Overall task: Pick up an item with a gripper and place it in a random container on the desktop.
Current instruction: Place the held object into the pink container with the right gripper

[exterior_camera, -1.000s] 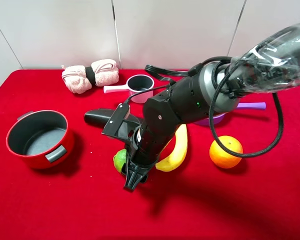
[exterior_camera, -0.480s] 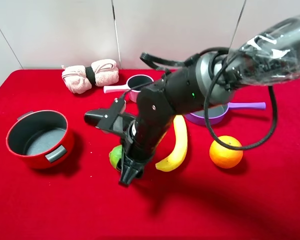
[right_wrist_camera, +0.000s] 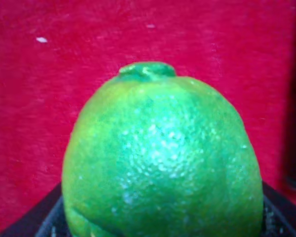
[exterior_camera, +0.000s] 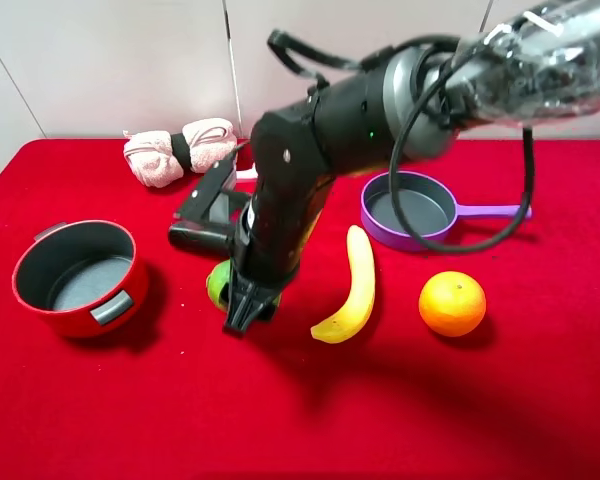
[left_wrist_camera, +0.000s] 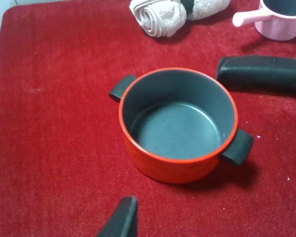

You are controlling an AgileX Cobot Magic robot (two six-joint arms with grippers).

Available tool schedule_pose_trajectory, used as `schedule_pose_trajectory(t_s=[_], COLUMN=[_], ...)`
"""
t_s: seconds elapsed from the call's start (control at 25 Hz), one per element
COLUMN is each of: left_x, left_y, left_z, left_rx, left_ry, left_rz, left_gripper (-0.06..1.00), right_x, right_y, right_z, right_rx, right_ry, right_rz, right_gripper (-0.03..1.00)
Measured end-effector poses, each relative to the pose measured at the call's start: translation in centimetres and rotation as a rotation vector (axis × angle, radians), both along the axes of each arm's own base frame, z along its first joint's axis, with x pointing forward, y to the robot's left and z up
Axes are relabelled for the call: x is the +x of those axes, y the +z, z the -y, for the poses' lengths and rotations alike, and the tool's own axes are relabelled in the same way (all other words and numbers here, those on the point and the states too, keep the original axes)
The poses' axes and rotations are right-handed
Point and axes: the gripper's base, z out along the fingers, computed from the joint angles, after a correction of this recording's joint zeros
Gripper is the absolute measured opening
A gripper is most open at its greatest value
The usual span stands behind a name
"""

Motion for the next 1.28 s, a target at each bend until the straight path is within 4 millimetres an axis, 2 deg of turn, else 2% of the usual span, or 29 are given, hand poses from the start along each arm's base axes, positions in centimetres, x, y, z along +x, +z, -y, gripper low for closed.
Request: schedule_pose_trajectory(t_s=[0.4, 0.6, 1.04, 1.28], left_x=[0.0, 0.0, 0.0, 0.0], left_y=[0.0, 0.0, 0.0, 0.0], left_z=[0.0, 0.0, 0.0, 0.0], left_rx=[0.0, 0.0, 0.0, 0.0], left_ry=[0.0, 0.0, 0.0, 0.0], left_rz=[0.0, 0.0, 0.0, 0.0], left_gripper=[0.99, 0.99, 0.99, 0.99], right_x=[4.7, 7.3, 14.1, 16.3], right_y=[3.2, 4.5, 4.6, 4.2], right_z=[1.2, 2.5, 5.0, 5.3], right_rx=[-0.003, 0.019, 0.042, 0.049], right_ry=[-0.011, -0.03, -0.122, -0.132], right_rz=[0.07, 0.113, 0.179, 0.203], right_gripper=[0.47, 0.47, 0.47, 0.47])
